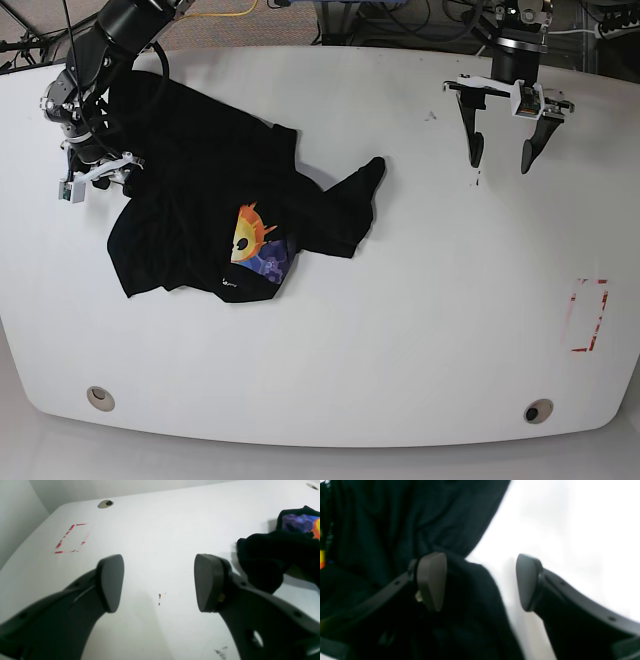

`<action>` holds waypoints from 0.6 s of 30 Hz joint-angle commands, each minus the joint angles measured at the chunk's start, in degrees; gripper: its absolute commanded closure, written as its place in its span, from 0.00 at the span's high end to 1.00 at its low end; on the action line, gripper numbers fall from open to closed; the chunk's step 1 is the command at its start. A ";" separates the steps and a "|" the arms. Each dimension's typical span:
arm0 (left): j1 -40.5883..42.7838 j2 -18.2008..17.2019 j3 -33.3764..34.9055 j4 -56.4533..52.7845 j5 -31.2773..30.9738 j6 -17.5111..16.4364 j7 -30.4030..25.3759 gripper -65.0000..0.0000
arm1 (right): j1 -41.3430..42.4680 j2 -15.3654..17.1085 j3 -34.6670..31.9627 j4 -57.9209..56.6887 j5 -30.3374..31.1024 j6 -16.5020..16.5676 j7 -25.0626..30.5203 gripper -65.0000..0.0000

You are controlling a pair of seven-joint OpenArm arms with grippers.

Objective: Fold the T-shirt properly
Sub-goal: 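Grasp the black T-shirt fabric with the right gripper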

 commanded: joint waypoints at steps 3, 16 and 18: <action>-0.13 -0.19 -0.56 0.37 0.00 0.27 -1.35 0.63 | 2.77 1.29 -0.29 -0.80 1.68 0.22 1.38 0.63; 0.24 -0.02 -0.48 0.29 -0.02 0.43 -0.97 0.64 | 3.53 1.22 -3.87 1.61 1.34 0.54 1.03 0.64; 0.25 -0.04 -0.50 0.21 -0.01 0.42 -1.06 0.64 | 3.33 1.00 -4.44 1.95 1.35 0.54 0.94 0.64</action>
